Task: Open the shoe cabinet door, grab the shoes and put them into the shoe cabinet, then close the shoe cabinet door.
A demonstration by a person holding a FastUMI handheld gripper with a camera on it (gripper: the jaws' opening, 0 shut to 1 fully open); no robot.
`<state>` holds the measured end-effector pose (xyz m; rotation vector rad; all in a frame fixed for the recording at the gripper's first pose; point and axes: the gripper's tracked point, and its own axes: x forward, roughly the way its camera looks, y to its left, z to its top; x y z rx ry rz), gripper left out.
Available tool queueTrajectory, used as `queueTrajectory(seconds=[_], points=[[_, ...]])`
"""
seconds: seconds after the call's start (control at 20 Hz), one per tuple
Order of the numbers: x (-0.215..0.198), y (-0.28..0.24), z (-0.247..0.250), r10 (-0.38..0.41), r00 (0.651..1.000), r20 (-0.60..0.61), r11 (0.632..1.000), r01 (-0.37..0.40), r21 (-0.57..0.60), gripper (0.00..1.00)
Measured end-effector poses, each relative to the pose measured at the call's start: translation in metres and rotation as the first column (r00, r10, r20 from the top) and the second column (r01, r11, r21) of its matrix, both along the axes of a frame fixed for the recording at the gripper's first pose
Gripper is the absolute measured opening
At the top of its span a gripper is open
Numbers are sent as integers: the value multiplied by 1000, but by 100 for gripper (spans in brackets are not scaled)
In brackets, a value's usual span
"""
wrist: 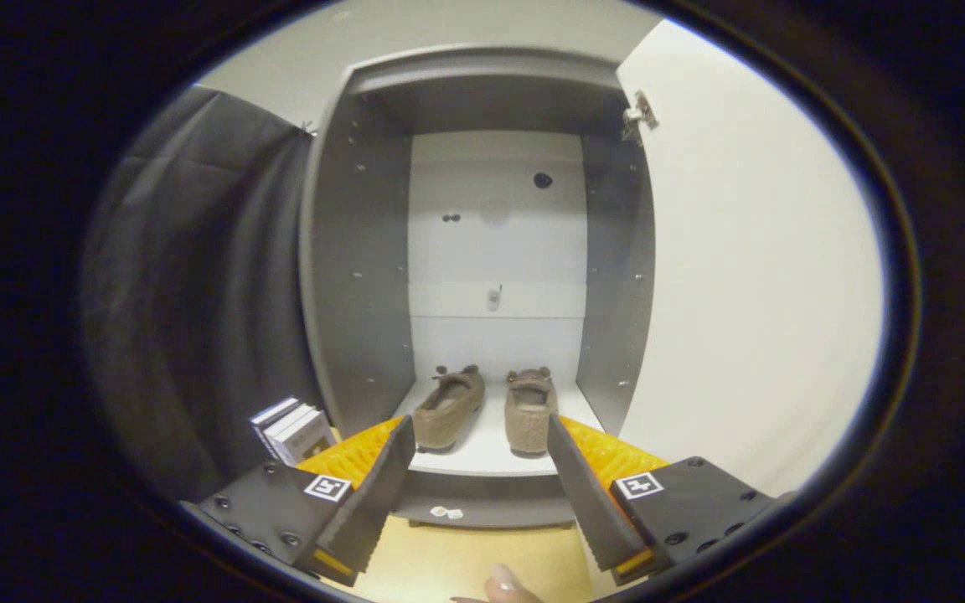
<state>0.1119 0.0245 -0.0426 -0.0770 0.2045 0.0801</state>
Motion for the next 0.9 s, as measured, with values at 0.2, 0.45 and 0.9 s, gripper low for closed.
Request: queueTrajectory(seconds=[0.2, 0.45, 0.9], points=[[-64, 0, 23, -11, 999, 45, 1000, 10, 23, 98], [-141, -12, 38, -79, 993, 85, 995, 73, 74, 98], [-235, -81, 53, -229, 971, 72, 970, 221, 102, 98]])
